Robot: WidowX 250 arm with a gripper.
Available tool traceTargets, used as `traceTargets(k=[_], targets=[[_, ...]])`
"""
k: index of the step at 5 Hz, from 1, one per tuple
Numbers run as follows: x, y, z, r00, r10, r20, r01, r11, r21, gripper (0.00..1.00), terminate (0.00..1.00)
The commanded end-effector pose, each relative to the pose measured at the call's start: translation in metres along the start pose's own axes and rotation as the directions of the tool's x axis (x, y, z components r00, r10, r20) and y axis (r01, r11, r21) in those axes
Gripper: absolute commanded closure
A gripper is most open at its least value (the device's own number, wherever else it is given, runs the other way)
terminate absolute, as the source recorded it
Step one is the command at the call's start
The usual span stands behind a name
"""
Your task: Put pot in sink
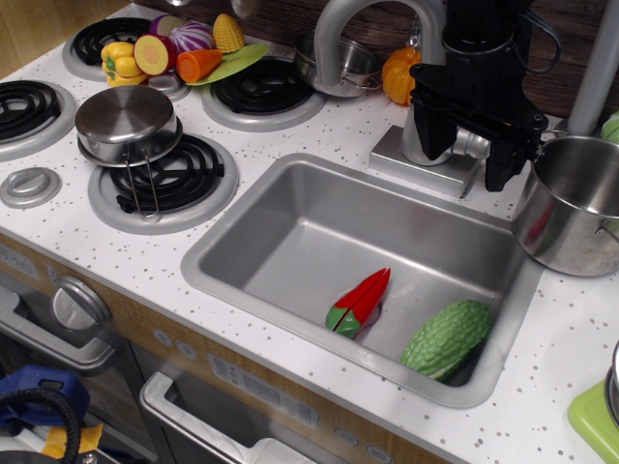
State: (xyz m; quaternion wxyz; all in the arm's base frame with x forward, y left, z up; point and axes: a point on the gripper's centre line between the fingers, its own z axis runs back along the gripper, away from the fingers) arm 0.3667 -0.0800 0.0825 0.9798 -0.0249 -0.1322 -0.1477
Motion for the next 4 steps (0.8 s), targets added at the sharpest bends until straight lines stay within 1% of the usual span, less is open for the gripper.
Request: traceTargets(k=[1,2,3,4], targets=[[0.000,0.000,0.000,1.000,0.000,0.000,0.000,1.000,0.000,0.00,0.00],[0.017,-0.011,0.011,0.995,0.096,0.026,-0.097,0.995,0.027,0.00,0.00],[0.041,-0.019,0.013,0.967,0.249,0.062,-0.253,0.966,0.062,0.00,0.00],[0.060,-0.021,0.014,0.938,0.337,0.081,-0.342,0.938,0.062,0.00,0.00]])
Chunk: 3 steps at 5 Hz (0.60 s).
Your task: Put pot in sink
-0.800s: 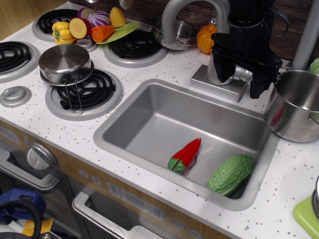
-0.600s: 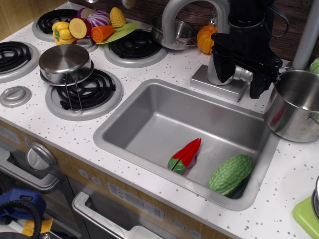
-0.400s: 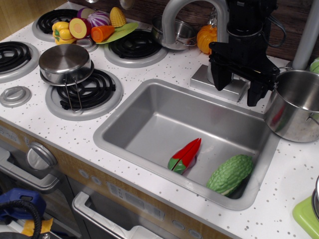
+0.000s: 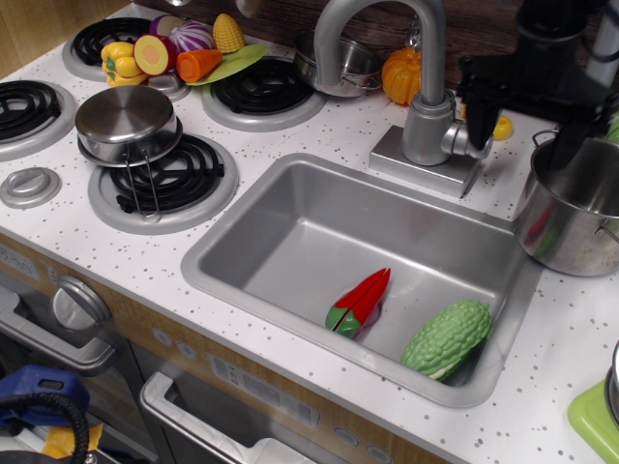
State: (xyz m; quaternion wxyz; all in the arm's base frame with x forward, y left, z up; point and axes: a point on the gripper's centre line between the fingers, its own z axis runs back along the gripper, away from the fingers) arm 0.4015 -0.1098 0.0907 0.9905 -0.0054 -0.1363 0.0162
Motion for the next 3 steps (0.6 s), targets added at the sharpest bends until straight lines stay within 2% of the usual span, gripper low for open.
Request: traceTargets(k=[1,3], targets=[[0.018,-0.006,0.004,0.996,0.030,0.083,-0.028,0.999,-0.026,0.00,0.00],[0.004,-0.003,-0.021,0.996,0.032,0.083,-0.023,0.995,-0.102,0.00,0.00]])
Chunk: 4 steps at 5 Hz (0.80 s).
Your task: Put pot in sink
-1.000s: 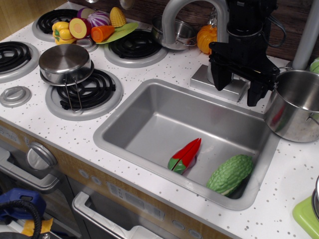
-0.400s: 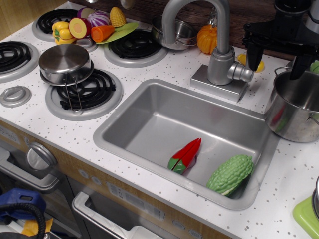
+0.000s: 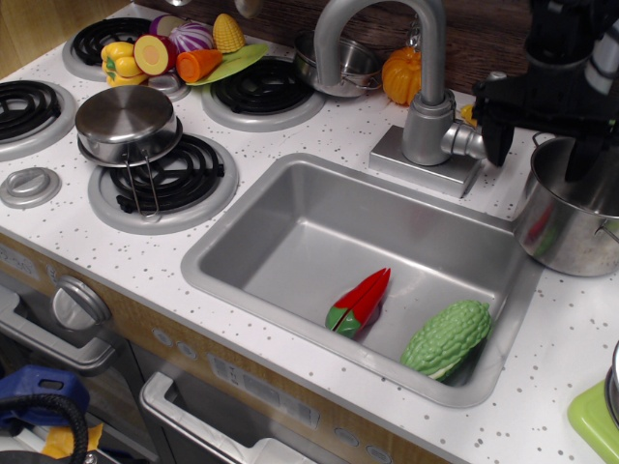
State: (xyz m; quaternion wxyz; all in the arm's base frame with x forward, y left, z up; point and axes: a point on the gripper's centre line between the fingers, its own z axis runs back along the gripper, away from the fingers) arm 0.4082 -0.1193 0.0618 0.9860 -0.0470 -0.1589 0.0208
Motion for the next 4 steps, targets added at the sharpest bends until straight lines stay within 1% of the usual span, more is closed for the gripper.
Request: traceTargets(k=[1,2,3,4], targets=[[0.000,0.013,-0.001,1.000,-0.021,0.011,0.022,0.998,-0.062,0.00,0.00],[0.003,0.012,-0.004,1.000,-0.017,-0.007,0.016,0.996,-0.085,1.00,0.00],[0.004,0.008,-0.001,1.000,-0.019,-0.006,0.018,0.997,-0.077,1.00,0.00],[0.003,0.005,0.007,1.000,-0.031,-0.003,0.030,0.999,-0.042,1.00,0.00]])
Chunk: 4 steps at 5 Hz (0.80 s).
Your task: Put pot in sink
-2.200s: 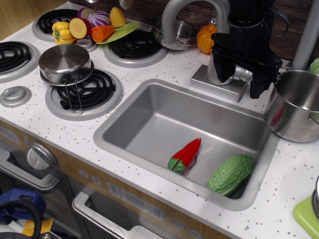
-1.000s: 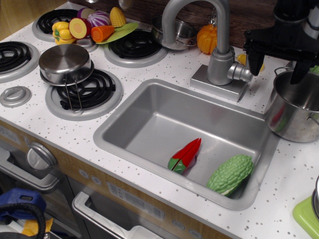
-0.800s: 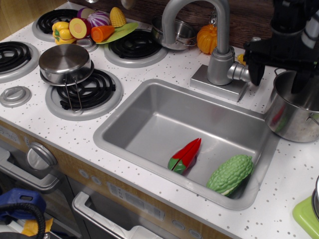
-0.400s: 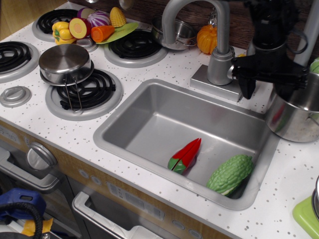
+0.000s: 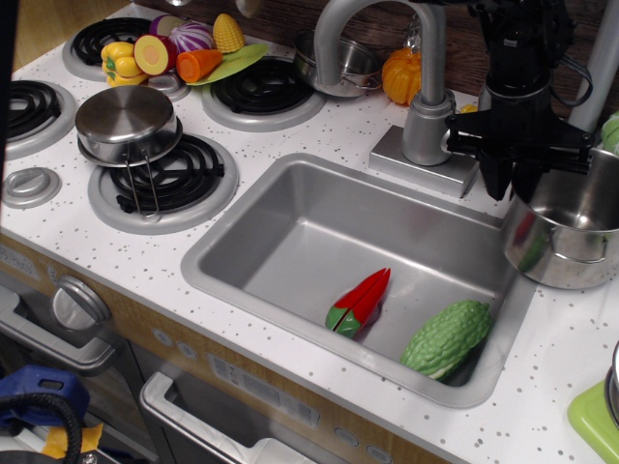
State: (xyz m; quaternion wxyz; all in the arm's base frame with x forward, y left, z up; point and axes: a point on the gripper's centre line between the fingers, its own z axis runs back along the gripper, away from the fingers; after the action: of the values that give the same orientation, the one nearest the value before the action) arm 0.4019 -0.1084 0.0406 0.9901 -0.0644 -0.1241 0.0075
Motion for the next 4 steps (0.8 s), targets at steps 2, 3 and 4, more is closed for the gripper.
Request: traceTargets(k=[2,3,4], targets=[[-0.006,0.018,0.062,0.993,-0.118,-0.004,0.117,0.982,0.150,1.00,0.00],[-0.016,0.037,0.070,0.986,-0.165,-0.023,0.167,0.968,0.186,1.00,0.00],[-0.031,0.068,0.064,0.972,-0.230,-0.037,0.233,0.956,0.181,1.00,0.00]])
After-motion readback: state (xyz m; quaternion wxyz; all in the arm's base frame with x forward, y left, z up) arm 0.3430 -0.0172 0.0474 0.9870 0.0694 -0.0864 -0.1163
